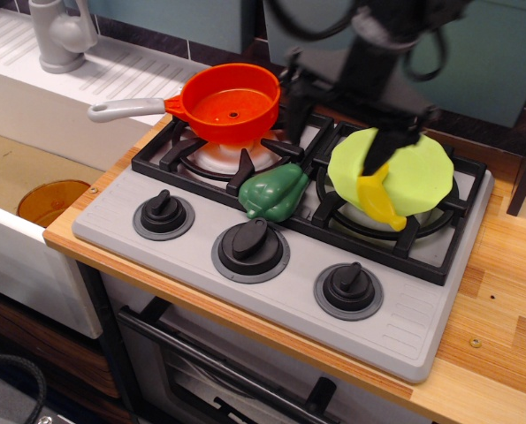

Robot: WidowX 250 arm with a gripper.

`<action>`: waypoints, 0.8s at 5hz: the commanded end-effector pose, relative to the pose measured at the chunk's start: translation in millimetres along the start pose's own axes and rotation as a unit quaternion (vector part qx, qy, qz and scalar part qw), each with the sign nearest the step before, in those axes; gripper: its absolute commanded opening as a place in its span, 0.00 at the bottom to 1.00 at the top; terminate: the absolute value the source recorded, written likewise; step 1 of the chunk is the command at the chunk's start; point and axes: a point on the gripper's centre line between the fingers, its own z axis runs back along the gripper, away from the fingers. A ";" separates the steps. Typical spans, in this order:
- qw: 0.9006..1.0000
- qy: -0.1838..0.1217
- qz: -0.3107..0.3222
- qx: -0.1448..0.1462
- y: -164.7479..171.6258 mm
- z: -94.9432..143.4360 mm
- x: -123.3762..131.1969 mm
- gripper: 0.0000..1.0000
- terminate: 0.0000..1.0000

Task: End effector transition from object to object

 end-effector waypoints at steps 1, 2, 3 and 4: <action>0.998 -0.054 -0.004 -0.018 15.8 -4.7 20.5 1.00 0.00; 0.999 -0.049 0.000 -0.018 17.1 -14.7 19.9 1.00 0.00; 0.998 -0.057 0.007 -0.015 19.9 -21.1 12.5 1.00 0.00; 0.998 -0.062 0.013 -0.016 21.1 -29.1 3.6 1.00 0.00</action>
